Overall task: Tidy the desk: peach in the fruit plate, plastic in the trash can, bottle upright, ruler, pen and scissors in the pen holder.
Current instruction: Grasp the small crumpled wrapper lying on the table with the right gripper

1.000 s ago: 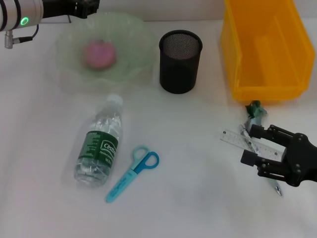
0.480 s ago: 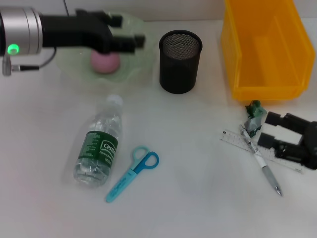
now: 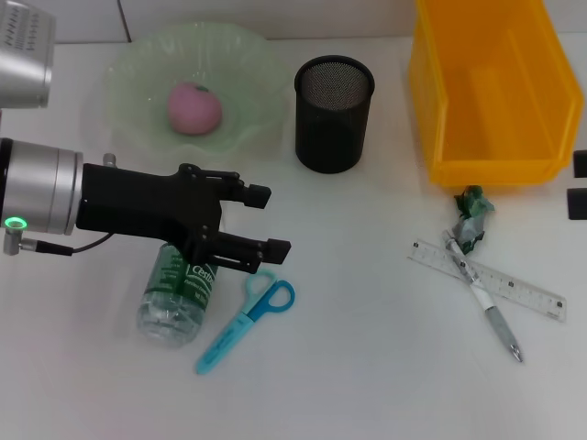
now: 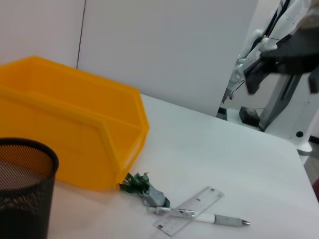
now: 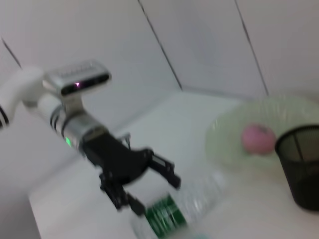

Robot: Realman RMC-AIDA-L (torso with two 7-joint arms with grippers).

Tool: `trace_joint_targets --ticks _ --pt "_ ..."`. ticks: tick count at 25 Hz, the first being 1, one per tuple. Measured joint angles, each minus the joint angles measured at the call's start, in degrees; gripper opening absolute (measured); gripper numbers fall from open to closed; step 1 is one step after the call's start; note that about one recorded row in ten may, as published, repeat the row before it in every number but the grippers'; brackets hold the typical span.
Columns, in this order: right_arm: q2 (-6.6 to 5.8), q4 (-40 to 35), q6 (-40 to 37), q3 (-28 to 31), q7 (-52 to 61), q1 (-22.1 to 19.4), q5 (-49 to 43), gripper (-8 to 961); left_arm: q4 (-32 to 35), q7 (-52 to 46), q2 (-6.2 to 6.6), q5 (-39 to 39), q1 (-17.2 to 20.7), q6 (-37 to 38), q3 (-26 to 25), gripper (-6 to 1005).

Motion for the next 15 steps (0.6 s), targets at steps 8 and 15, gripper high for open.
trace_joint_targets --ticks 8,15 --pt "0.76 -19.45 -0.39 -15.92 17.82 10.34 -24.41 828 -1.88 0.65 0.05 -0.05 0.09 0.28 -0.15 829" --pt "2.59 -11.1 15.15 -33.85 25.84 10.57 -38.1 828 -3.95 1.14 0.1 0.15 -0.46 -0.48 -0.19 828"
